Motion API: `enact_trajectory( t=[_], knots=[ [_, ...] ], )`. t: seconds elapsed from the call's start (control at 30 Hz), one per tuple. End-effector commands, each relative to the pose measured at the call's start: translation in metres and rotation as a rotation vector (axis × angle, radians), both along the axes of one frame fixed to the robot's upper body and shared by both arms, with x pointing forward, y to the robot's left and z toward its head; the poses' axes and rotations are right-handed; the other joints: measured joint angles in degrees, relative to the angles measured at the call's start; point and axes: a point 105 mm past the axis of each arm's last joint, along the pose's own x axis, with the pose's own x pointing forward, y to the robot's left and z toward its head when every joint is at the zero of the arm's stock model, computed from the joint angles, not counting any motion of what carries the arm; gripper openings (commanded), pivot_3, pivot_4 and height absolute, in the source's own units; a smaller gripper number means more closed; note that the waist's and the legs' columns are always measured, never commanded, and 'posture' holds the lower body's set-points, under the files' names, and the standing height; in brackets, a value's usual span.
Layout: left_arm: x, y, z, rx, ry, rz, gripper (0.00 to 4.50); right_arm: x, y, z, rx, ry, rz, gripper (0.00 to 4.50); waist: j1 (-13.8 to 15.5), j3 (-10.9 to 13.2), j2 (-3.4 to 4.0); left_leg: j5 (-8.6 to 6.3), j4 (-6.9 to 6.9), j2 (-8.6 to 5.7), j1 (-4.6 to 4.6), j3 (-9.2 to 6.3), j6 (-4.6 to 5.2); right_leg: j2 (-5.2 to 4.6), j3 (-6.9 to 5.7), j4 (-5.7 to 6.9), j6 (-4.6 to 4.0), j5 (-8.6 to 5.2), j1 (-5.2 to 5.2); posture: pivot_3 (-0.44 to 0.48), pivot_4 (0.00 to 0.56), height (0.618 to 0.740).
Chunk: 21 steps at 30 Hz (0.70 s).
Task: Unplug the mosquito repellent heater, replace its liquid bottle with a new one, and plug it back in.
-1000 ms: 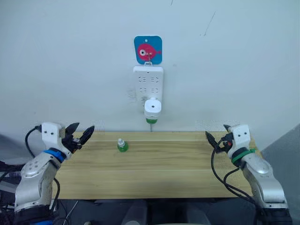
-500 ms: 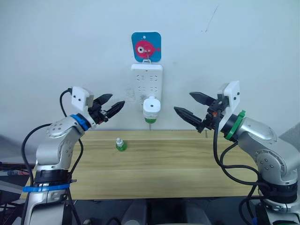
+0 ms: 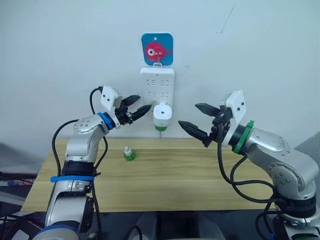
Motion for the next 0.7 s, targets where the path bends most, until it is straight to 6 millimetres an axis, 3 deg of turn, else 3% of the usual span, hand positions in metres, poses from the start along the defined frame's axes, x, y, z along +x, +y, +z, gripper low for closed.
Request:
enact_trajectory(
  t=[0.03, 0.3, 0.47, 0.57, 0.7],
  knots=[
    [-0.001, -0.017, 0.007, 0.060, -0.060, -0.084, 3.32, -0.005, 0.002, 0.013, 0.010, -0.051, -0.003, 4.50, -0.19, 0.36, 0.01, 0.02, 0.00, 0.00, 0.00, 0.00, 0.01, -0.01, 0.00, 0.00, -0.01, 0.01, 0.06, 0.042, 0.177, 0.740],
    [0.004, -0.029, 0.010, 0.097, -0.073, -0.159, 3.32, -0.006, 0.000, 0.009, 0.015, -0.028, -0.032, 4.50, -1.06, 1.45, 0.10, 0.05, -0.02, -0.02, -0.43, -0.16, 0.01, -0.01, -0.18, -0.06, -0.01, 0.03, -0.21, 0.016, 0.203, 0.740],
    [0.004, -0.036, 0.016, 0.091, -0.084, -0.205, 3.32, -0.010, -0.004, -0.009, -0.065, -0.013, -0.054, 4.50, -1.01, 2.18, 0.05, 0.12, 0.10, -0.06, -0.48, -0.28, 0.06, -0.06, -0.25, -0.09, 0.06, 0.09, -0.13, 0.007, 0.209, 0.740],
    [0.003, -0.036, 0.015, 0.078, -0.072, -0.222, 2.78, -0.011, -0.007, -0.018, -0.084, -0.001, -0.073, 4.50, -1.42, 2.57, 0.01, 0.14, 0.11, -0.13, -0.49, -0.28, 0.10, -0.15, -0.28, -0.12, 0.10, 0.12, -0.13, -0.003, 0.216, 0.740],
    [0.000, -0.038, 0.019, 0.046, -0.063, -0.246, 1.64, -0.013, -0.005, -0.022, -0.061, 0.012, -0.088, 4.50, -2.20, 2.75, 0.05, 0.15, 0.06, -0.13, -0.67, -0.27, 0.08, -0.14, -0.30, -0.12, 0.11, 0.12, -0.30, -0.014, 0.226, 0.740]
  ],
)
